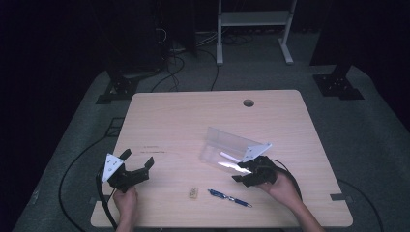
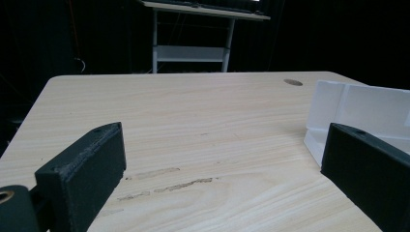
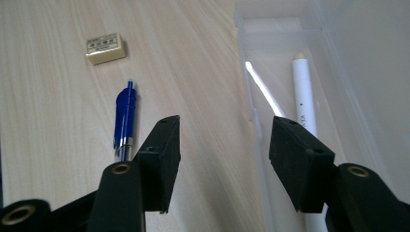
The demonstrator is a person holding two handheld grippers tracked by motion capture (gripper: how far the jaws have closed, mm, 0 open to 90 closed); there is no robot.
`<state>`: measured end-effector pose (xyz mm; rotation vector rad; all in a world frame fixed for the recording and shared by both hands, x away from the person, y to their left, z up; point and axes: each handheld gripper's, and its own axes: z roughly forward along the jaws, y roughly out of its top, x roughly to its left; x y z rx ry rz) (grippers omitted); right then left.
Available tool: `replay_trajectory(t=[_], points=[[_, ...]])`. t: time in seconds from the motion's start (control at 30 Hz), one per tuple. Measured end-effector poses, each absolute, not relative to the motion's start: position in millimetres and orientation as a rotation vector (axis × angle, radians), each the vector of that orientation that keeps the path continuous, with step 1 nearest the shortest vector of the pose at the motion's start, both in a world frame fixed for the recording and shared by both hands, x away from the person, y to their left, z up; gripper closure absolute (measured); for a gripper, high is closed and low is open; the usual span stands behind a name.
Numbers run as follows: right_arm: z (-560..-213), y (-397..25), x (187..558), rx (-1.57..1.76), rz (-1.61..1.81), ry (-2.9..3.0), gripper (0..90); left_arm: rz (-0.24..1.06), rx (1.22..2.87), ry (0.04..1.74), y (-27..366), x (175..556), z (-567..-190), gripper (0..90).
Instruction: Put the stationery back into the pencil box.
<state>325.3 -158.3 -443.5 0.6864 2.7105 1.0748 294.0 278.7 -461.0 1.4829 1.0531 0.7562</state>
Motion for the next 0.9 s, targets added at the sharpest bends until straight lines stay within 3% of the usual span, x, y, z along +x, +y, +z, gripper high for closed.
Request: replay_trajectory(t=[0.9], points=[[-454, -147, 292, 0.611, 1.077, 2.777, 39.4, 0.754, 1.484, 1.054, 278, 294, -461, 1.1]])
